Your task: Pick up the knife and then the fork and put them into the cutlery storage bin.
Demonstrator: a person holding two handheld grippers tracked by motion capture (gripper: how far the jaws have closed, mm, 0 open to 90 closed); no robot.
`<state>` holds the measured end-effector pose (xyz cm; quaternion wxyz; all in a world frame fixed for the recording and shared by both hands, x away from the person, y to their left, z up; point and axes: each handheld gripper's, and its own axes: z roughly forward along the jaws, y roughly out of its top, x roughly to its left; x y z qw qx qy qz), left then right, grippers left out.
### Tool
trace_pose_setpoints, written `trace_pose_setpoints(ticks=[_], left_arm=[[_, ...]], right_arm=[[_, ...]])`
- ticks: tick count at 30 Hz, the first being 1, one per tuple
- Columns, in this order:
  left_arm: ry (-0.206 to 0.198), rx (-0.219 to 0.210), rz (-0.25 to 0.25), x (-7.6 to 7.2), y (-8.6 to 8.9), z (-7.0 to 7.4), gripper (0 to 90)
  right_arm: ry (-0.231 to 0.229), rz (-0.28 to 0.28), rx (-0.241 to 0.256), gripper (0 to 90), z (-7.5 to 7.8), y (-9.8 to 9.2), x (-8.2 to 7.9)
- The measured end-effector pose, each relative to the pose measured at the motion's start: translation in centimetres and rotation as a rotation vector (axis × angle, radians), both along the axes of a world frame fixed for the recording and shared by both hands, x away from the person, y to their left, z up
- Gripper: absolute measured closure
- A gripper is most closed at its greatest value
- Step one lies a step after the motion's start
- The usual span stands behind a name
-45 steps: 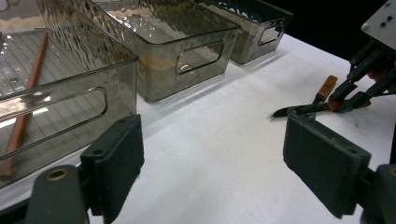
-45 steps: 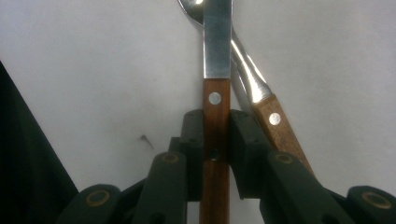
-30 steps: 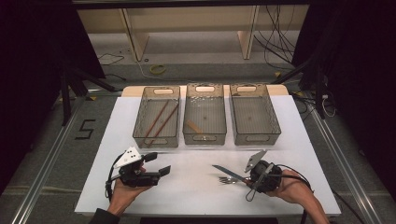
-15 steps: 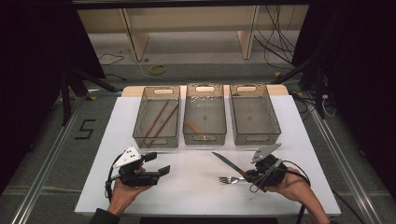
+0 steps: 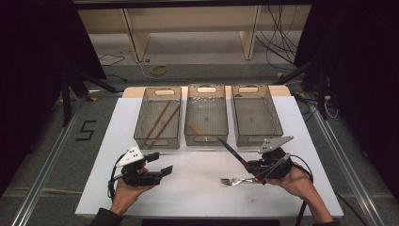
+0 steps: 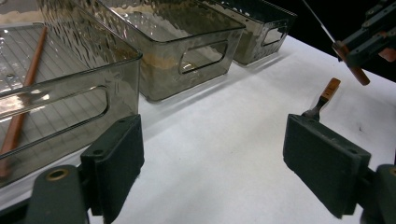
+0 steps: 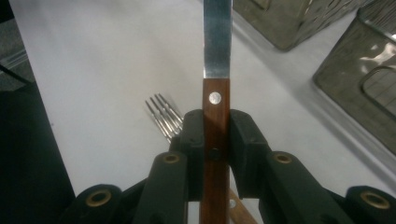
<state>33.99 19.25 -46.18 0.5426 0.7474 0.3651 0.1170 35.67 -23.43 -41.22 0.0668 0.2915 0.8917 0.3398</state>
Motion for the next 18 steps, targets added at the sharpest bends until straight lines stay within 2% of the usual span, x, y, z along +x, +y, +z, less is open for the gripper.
trace_pose_setpoints(ticks=[6, 8, 11, 18], left_arm=[[-0.004, -0.004, 0.005, -0.2, 0.2, 0.0, 19.8], [-0.006, -0.008, 0.009, -0.3, 0.3, 0.1, 19.8], [-0.006, -0.004, 0.011, -0.3, 0.3, 0.0, 19.8], [-0.011, -0.002, 0.019, -0.6, 0.6, 0.1, 19.8]], right_arm=[[-0.039, -0.028, 0.018, 77.6, 0.8, -0.1, 0.6], [-0.066, -0.057, 0.016, 77.6, 1.3, -0.1, 0.9], [-0.094, -0.088, 0.043, 77.6, 2.0, -0.2, 1.5], [-0.119, -0.145, 0.065, 77.6, 2.9, -0.6, 3.1]])
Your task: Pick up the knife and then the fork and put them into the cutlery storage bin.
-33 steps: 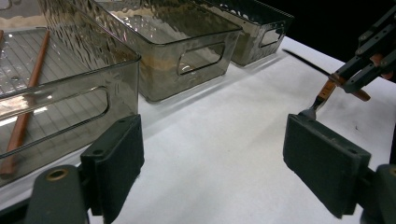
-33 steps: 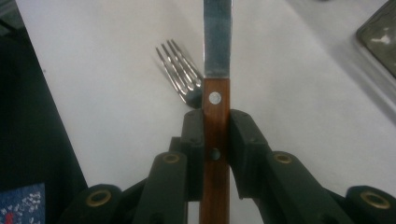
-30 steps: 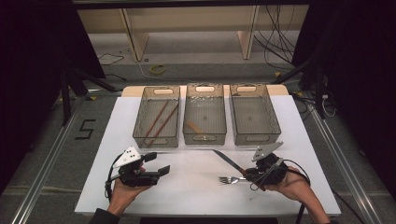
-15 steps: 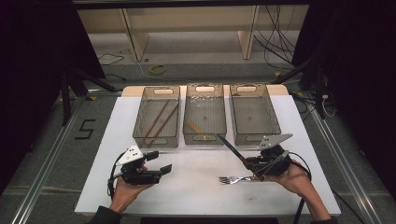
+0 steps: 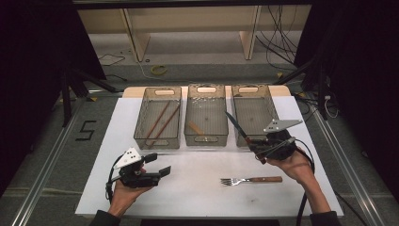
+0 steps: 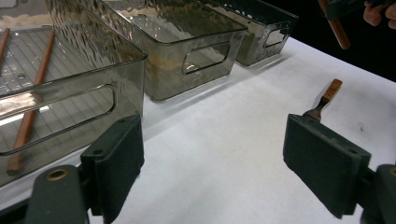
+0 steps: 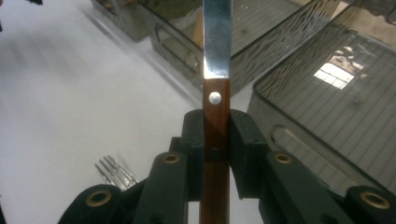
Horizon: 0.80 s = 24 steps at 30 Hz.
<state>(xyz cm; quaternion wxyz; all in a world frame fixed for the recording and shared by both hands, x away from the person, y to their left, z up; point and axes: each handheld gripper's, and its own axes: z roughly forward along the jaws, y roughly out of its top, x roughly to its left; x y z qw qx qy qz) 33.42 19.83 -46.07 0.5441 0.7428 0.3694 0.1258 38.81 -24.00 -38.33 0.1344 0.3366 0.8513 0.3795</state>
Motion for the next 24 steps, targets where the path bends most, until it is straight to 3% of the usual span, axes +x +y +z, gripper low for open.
trace_pose_setpoints(ticks=[24], left_arm=[[-0.006, -0.001, 0.012, -0.2, 0.1, 0.0, 19.7]], right_arm=[[-0.041, -0.1, 0.048, 77.7, 1.0, -0.5, 2.9]])
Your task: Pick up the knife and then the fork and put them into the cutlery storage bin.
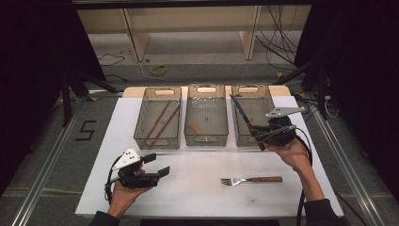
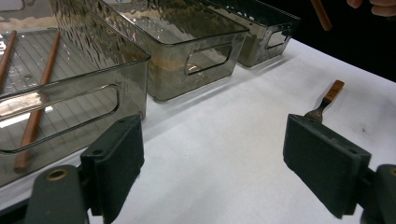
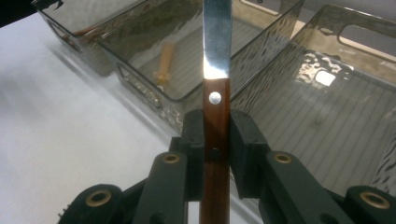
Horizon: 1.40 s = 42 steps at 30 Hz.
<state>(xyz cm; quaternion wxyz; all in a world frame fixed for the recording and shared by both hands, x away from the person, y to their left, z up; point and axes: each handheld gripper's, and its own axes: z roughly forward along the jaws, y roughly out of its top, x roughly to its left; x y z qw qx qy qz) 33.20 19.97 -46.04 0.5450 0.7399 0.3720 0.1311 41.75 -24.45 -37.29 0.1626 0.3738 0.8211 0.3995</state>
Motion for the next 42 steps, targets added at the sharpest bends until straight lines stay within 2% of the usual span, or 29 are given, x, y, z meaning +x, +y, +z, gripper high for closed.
trace_pose_setpoints(ticks=[8, 18, 28, 42], left_arm=[[-0.002, -0.002, 0.0, 0.0, -0.1, 0.0, 19.7], [-0.006, -0.003, 0.0, -0.1, 0.0, 0.0, 19.7], [-0.005, -0.003, 0.001, -0.1, -0.1, 0.0, 19.7], [-0.006, -0.004, 0.0, 0.0, -0.1, 0.0, 19.7]], right_arm=[[-0.003, -0.034, 0.008, 77.7, 0.5, -0.1, 1.3], [0.017, -0.093, 0.011, 77.6, 1.2, 0.0, 4.1], [0.038, -0.144, 0.0, 77.6, 1.1, -0.6, 6.0], [0.081, -0.194, -0.015, 77.6, 0.4, -0.2, 8.2]])
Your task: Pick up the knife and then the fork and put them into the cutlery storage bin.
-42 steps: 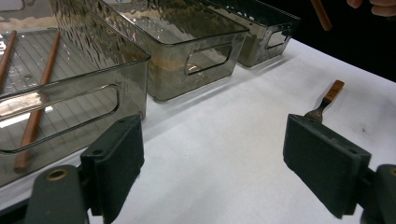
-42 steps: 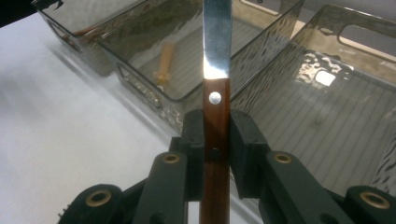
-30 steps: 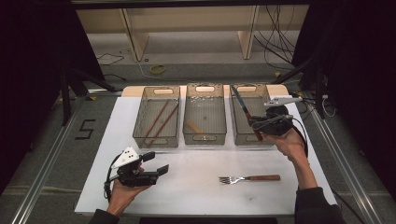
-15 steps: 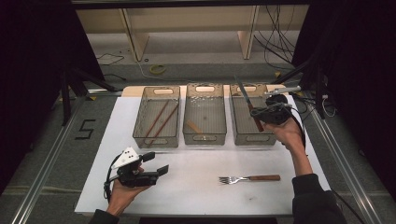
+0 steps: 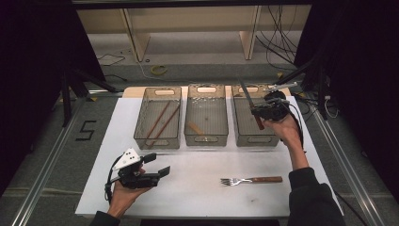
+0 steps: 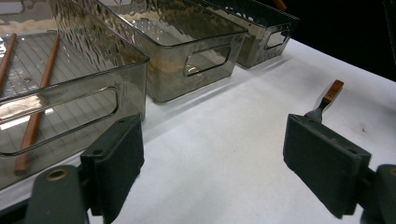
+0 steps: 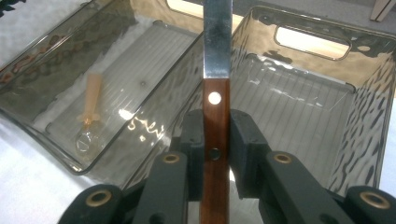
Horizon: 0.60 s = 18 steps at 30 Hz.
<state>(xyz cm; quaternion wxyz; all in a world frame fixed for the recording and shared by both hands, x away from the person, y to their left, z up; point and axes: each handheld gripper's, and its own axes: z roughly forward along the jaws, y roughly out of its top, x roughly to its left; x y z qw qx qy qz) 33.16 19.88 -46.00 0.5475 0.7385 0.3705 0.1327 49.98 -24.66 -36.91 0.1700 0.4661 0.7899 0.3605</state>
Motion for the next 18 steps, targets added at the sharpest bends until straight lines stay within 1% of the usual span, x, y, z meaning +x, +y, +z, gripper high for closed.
trace_pose_setpoints(ticks=[7, 14, 18], left_arm=[[0.0, 0.0, -0.001, 0.0, 0.0, 0.0, 19.7], [0.0, 0.0, -0.001, 0.0, 0.0, 0.0, 19.7], [0.001, 0.0, -0.001, 0.0, 0.0, 0.0, 19.7]], right_arm=[[0.018, -0.012, -0.005, 77.6, -0.2, 0.3, 0.6], [0.06, -0.042, -0.007, 77.6, -1.0, 0.2, 1.3], [0.074, -0.055, -0.01, 77.6, -1.3, 0.2, 1.6]])
